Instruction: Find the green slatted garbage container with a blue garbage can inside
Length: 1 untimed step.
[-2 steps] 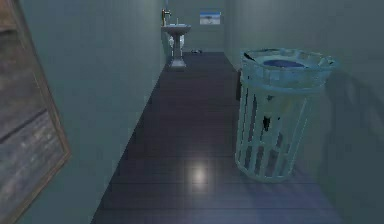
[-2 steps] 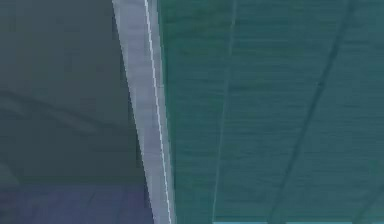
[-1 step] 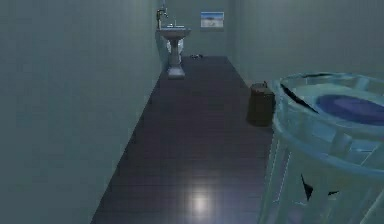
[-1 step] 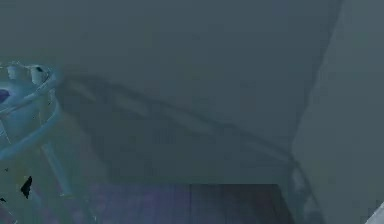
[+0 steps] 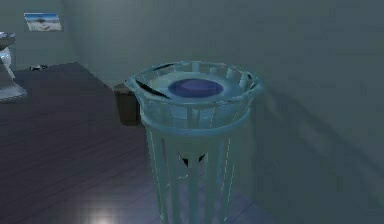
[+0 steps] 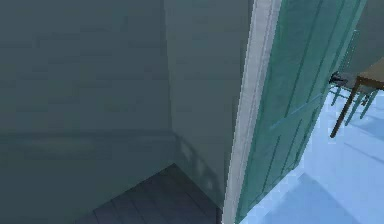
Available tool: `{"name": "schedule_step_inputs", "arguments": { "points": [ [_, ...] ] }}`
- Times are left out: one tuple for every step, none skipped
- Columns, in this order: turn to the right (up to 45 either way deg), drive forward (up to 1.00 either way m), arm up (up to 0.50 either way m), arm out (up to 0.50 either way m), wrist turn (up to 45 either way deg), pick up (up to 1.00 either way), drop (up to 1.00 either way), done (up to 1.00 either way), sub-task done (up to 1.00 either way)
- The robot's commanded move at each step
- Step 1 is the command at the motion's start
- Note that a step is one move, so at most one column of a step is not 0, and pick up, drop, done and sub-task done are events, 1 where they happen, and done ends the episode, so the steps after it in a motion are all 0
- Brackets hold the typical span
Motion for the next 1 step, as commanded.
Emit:
{"name": "schedule_step_inputs", "arguments": {
  "points": [
    [0.0,0.0,0.0,0.0,0.0,0.0,0.0,1.0,0.0]
  ]
}}
